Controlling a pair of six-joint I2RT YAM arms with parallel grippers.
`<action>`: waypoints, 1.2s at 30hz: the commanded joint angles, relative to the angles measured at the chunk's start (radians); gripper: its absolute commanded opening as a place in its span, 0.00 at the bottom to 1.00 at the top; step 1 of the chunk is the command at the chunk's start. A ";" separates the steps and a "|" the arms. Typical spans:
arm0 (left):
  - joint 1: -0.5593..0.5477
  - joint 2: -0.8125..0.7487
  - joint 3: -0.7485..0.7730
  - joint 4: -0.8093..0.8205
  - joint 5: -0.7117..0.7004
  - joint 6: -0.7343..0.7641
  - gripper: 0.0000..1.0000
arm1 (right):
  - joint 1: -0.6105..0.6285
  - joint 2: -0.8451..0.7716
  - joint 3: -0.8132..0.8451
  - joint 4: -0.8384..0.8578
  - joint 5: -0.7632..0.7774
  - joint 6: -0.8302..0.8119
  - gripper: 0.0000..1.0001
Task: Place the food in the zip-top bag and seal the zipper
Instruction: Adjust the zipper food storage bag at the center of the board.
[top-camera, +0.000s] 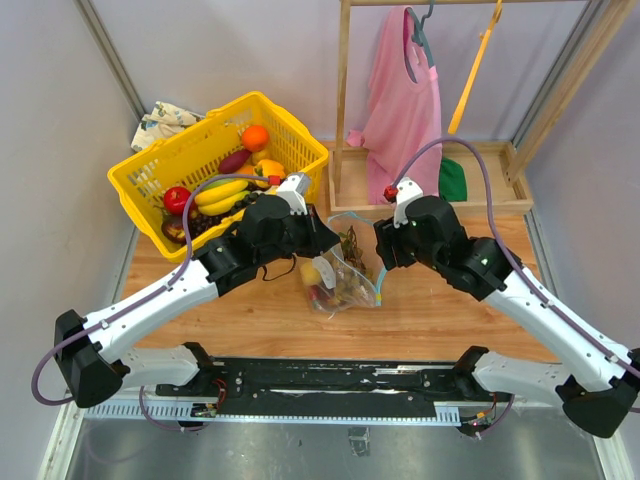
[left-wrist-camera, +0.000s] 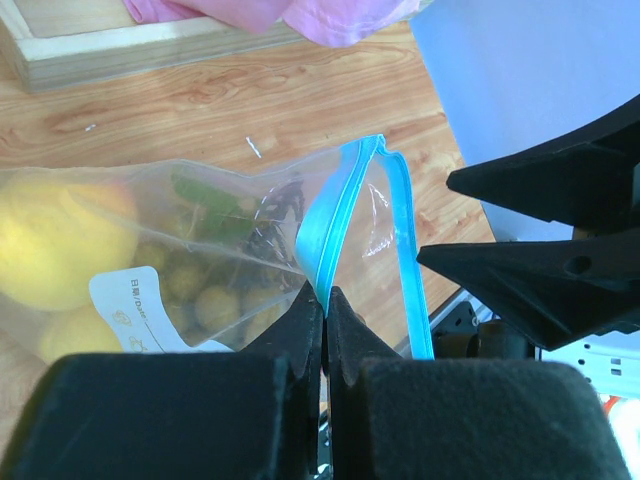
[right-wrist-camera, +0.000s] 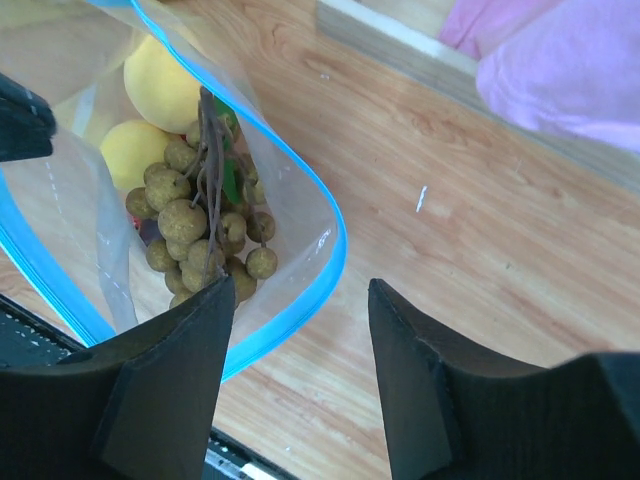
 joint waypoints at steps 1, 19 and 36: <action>0.003 -0.024 -0.004 0.056 -0.010 -0.006 0.00 | -0.027 0.020 -0.009 -0.060 0.003 0.122 0.57; 0.004 -0.026 -0.008 0.065 -0.018 -0.012 0.00 | -0.029 0.046 -0.088 -0.016 -0.102 0.278 0.41; 0.004 -0.024 0.027 0.014 -0.004 -0.002 0.02 | -0.041 0.082 0.178 -0.196 -0.039 0.066 0.01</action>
